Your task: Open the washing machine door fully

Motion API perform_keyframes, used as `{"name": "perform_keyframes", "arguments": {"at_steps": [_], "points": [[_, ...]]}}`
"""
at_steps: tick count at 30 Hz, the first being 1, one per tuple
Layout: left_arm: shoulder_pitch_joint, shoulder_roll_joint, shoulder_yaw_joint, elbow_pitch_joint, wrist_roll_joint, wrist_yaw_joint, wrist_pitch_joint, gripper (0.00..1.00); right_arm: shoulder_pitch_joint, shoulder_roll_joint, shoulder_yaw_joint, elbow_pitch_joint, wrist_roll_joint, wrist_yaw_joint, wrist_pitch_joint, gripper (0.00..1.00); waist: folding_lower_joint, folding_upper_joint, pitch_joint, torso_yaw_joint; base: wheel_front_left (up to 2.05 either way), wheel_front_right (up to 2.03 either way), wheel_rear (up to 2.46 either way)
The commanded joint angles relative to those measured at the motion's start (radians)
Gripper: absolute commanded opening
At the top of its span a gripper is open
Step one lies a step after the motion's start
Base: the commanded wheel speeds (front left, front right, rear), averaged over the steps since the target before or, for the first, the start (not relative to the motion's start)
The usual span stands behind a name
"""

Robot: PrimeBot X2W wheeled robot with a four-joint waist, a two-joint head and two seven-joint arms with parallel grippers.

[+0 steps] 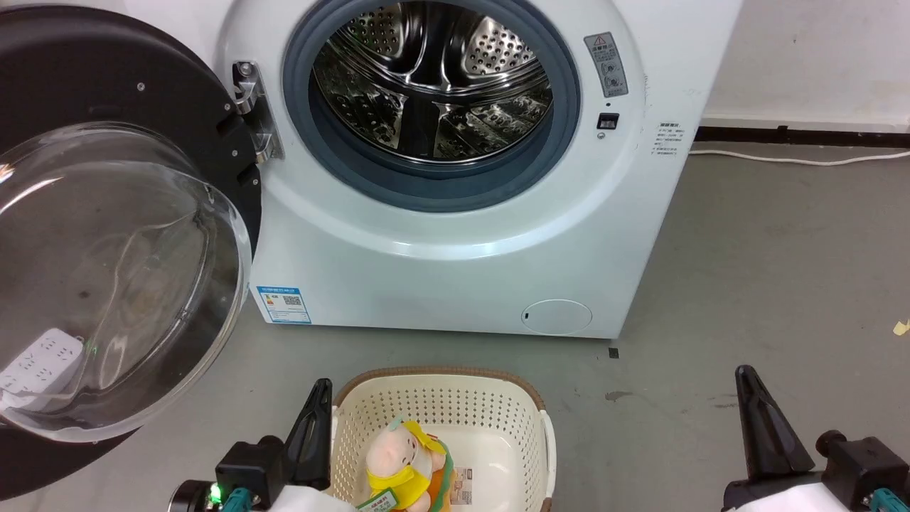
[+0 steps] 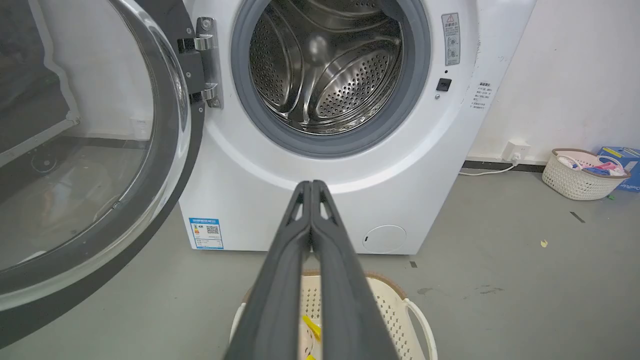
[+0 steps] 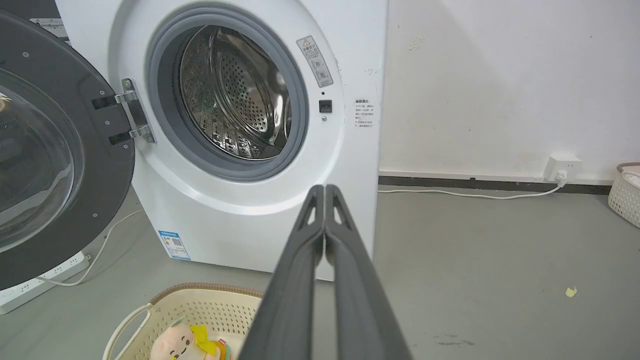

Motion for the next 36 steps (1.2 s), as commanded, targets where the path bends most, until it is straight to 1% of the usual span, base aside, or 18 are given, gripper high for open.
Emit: {"name": "perform_keyframes", "arguments": {"at_steps": [1,36], "points": [[-0.002,-0.001,0.006,-0.007,0.01,-0.001,0.006,0.0,-0.007,0.001,0.001,-0.003,-0.009,0.0,0.005,0.0,0.0,0.0,0.0,0.0,0.0,0.0,0.0],[-0.008,-0.004,0.048,-0.044,0.058,-0.002,0.075,0.0,-0.027,0.002,0.012,-0.009,-0.042,0.0,0.075,0.0,0.0,0.0,-0.002,-0.005,0.0,0.0,0.0]]}}
